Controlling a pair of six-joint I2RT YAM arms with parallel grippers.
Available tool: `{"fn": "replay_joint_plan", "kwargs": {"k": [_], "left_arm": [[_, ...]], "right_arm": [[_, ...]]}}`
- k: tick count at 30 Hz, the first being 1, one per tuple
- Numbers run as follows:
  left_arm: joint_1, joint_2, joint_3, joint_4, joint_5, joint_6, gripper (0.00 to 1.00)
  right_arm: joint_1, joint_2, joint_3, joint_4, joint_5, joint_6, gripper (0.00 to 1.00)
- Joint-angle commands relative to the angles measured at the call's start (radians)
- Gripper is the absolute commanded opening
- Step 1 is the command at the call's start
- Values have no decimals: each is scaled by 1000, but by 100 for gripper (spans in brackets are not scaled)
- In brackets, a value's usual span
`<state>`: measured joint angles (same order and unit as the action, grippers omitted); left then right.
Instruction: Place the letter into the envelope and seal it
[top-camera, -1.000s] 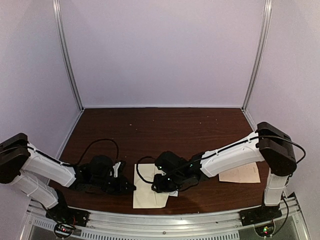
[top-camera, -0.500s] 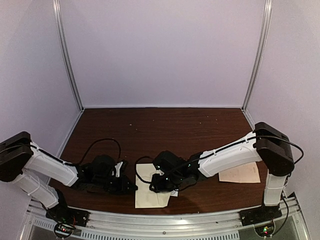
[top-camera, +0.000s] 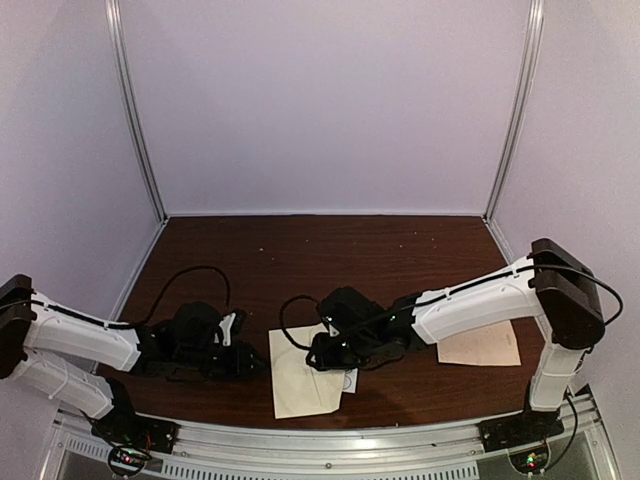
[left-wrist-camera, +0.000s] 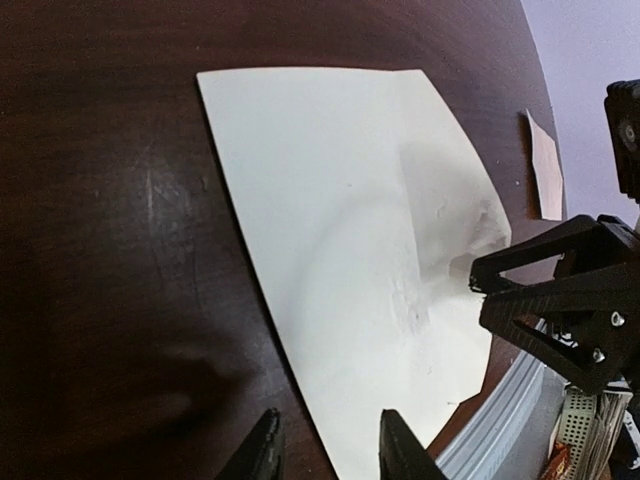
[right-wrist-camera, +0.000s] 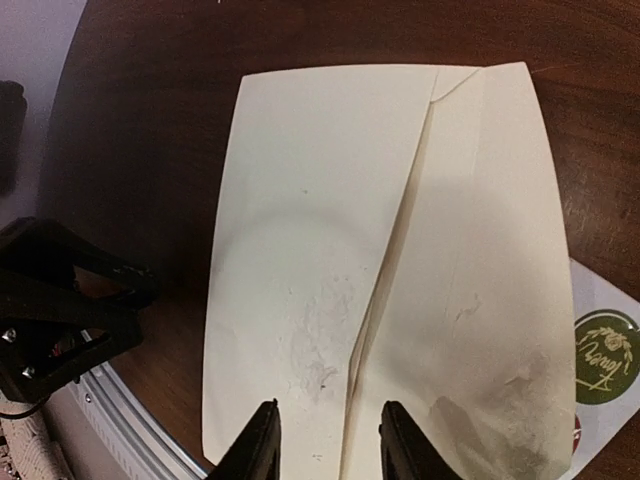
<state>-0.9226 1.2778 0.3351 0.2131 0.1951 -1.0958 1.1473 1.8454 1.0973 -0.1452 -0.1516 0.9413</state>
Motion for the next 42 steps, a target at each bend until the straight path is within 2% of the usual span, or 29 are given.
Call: {"fn": "replay_joint_plan", "kwargs": {"k": [1,14,23,32,35,38,42], "left_arm": [[29,-4,24,16,-25,17,32],[36,158,69,118,29,32,31],[36,189,71,142,47,33,31],[36,198,78,160,52,45,31],[37,154,90,90,9,63,31],[56,54,124,-57,-60,102,35],[113,-104,200,-260,-116,187,54]], "right_arm": [[-29,-9,-5,12,16,-24,35],[-56,71,36,74,-81,-38,37],[-57,126,61,108,-149,-41,38],[-57,135,87,102,-149,-47,38],[-57,100,87,61,-96,-61,38],[-61,29,118,-75,-7,-129,39],[-68,-129,83,-193,111,-189,55]]}}
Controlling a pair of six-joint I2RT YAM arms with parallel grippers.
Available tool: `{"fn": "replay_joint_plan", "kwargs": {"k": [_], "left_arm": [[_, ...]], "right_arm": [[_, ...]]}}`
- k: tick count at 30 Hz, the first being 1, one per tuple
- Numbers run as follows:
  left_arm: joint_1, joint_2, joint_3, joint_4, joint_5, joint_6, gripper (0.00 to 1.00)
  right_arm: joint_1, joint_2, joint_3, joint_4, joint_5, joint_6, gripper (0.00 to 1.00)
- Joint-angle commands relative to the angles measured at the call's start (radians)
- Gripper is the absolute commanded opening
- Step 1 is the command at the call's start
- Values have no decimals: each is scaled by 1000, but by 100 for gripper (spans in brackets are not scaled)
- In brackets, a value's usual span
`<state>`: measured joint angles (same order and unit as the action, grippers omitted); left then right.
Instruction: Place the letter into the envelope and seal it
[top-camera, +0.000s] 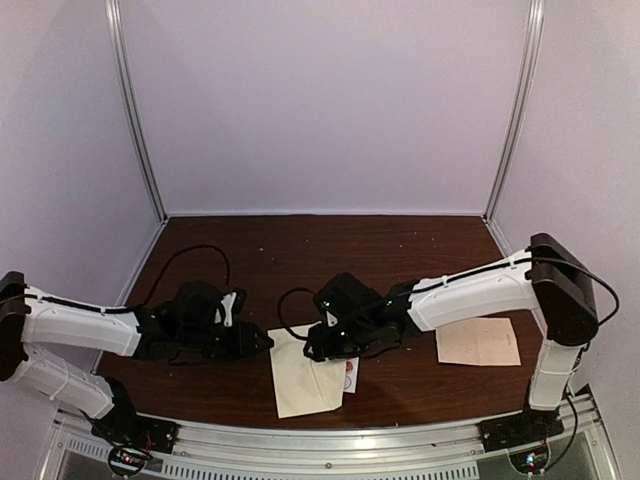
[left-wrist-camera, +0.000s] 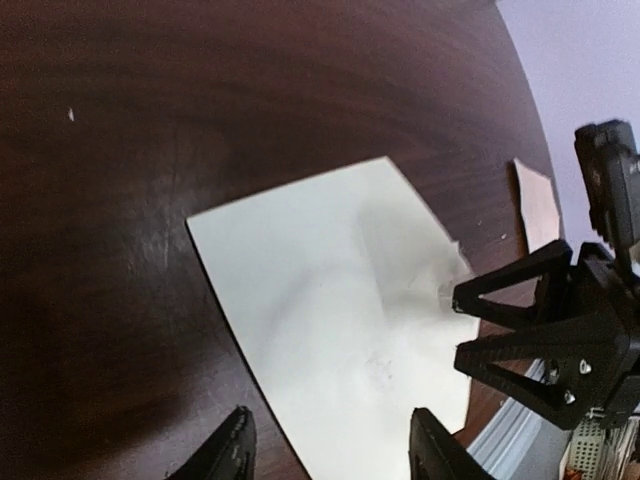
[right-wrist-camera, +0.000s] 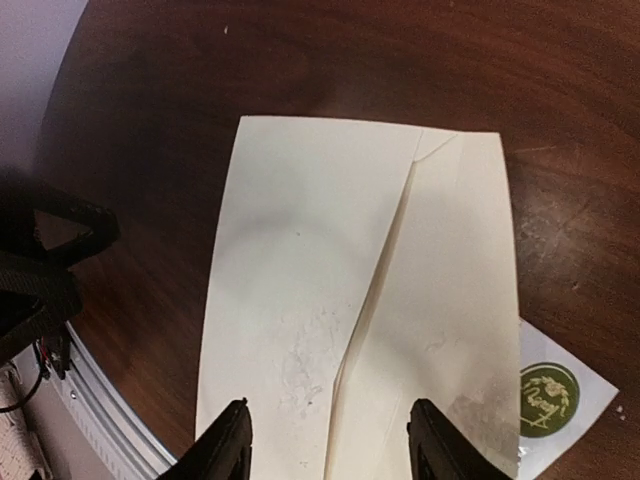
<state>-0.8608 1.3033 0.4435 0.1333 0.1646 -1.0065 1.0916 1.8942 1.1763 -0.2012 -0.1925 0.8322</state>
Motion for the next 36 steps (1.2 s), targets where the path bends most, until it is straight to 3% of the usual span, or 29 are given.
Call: {"fn": "replay_joint_plan", "kwargs": {"k": [1,6,9,14,19,36], "left_arm": [[72,-157,126,-226,-96,118,61],[119,-214,230,-350,-113,171,87],[121,-217,244,-360,-107,164,94],[122,-243,201,-343,-105,122,97],[122,-287,140,-318,-98,74,97],[121,-317,109,-317,-92,35,97]], "right_arm": [[-20,-230,-14,-165,176,-89,58],[-105,-399,-110,-312,311,-96,79],[-195,-498,-221,-352,349,-83,89],[-375,-662,-413,-333,324,-85,97],[-519,-757,-568,-278,257,-103,98],[-511,-710,-753,-14,35,-90,97]]}}
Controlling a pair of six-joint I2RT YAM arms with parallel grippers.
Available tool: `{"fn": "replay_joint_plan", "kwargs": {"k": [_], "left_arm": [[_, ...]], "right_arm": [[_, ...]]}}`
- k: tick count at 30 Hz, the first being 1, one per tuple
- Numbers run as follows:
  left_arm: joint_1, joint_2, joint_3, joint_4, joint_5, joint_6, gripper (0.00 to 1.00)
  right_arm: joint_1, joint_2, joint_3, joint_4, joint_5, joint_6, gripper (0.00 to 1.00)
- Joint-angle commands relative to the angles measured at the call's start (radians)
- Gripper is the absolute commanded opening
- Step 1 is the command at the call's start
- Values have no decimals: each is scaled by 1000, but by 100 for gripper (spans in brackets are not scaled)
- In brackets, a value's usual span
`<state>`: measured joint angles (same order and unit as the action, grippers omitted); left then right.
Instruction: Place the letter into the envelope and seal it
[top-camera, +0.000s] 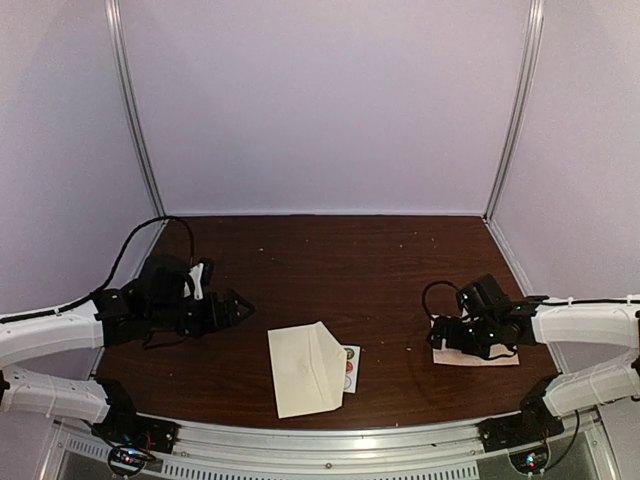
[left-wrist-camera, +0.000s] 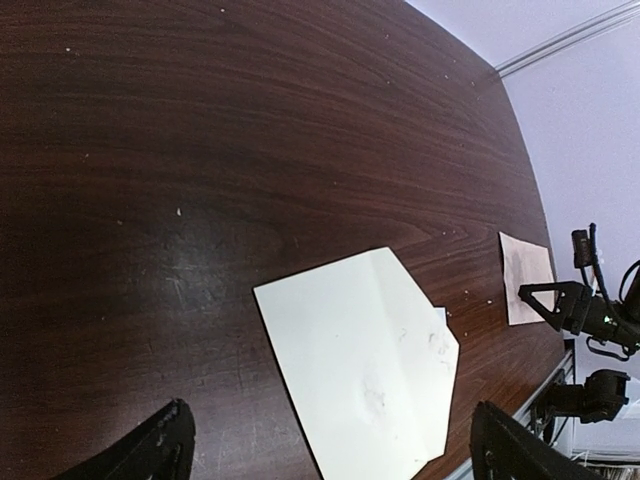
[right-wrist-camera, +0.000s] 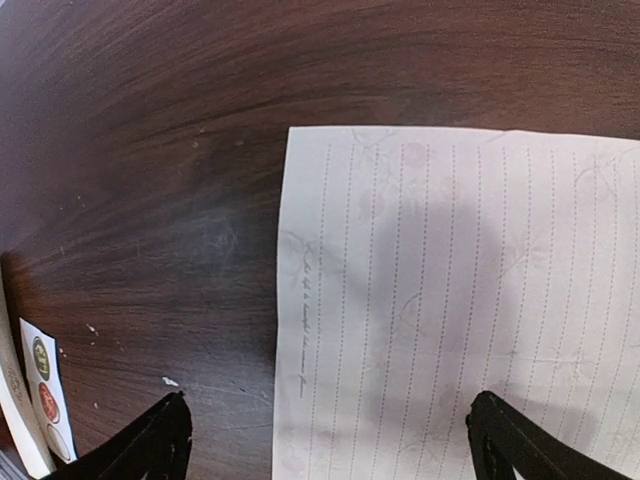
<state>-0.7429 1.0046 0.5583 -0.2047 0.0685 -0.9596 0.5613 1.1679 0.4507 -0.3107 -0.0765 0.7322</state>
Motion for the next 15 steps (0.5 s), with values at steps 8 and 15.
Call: {"fn": "replay_joint_plan", "kwargs": {"k": [8,15], "left_arm": [[4,-21,-9,21,1,-13,97],[4,19,23,21,14,12,97]], "right_arm": [[125,100,-26,229,-134,77,97],[268,241,89,288,-122,119,96]]}}
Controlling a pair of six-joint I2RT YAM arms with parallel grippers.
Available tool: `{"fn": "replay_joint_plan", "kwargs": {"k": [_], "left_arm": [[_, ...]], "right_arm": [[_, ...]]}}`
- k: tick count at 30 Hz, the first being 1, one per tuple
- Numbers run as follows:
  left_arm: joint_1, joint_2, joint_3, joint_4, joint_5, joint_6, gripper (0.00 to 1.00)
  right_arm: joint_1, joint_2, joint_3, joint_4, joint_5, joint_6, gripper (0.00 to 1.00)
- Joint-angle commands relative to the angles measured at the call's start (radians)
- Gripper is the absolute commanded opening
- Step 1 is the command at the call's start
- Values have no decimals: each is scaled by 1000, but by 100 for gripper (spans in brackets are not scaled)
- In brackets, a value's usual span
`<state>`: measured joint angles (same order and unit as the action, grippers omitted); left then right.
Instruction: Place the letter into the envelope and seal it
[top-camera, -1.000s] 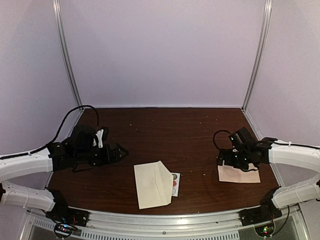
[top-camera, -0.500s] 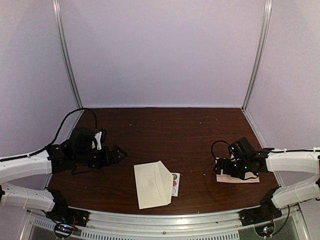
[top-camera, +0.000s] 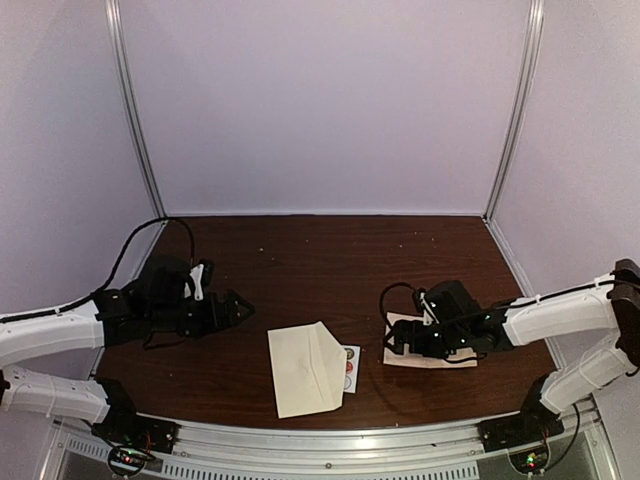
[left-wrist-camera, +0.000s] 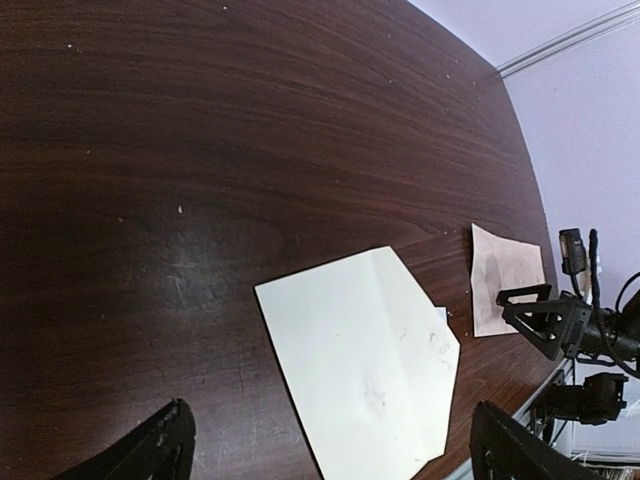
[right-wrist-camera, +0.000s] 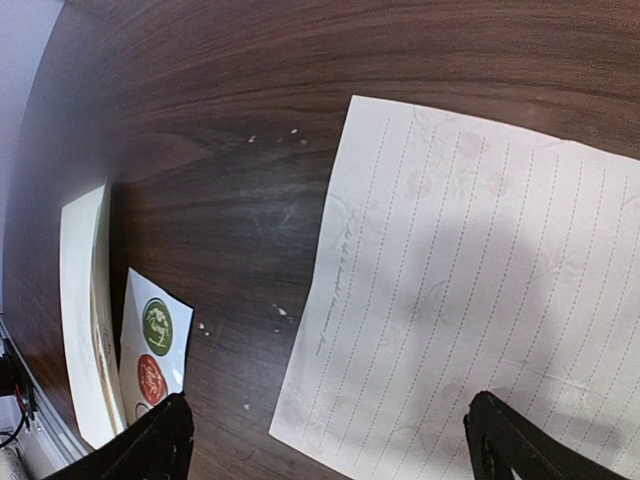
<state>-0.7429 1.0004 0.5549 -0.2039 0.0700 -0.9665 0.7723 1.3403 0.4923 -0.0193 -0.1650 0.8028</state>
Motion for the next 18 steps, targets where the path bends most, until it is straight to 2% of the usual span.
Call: {"fn": "replay_joint_plan", "kwargs": {"k": [1,5,11,15,18], "left_arm": [[3,30,33,20,15,20,97],[2,61,63,24,25,34,97],[-7,118,123,34,35,51,96],[-35,153,159,60,27,47,95],[-70,191,182,81,17,36,94]], "right_arm": [[70,77,71,-7,-31,49,96],[92,64,139,-53,-19,42,96],[76,-54,204,-209,64,-6,97],[-17,-155,184,-300,65,-54,98],[-143,-250,134,-352,43,-99,98]]}}
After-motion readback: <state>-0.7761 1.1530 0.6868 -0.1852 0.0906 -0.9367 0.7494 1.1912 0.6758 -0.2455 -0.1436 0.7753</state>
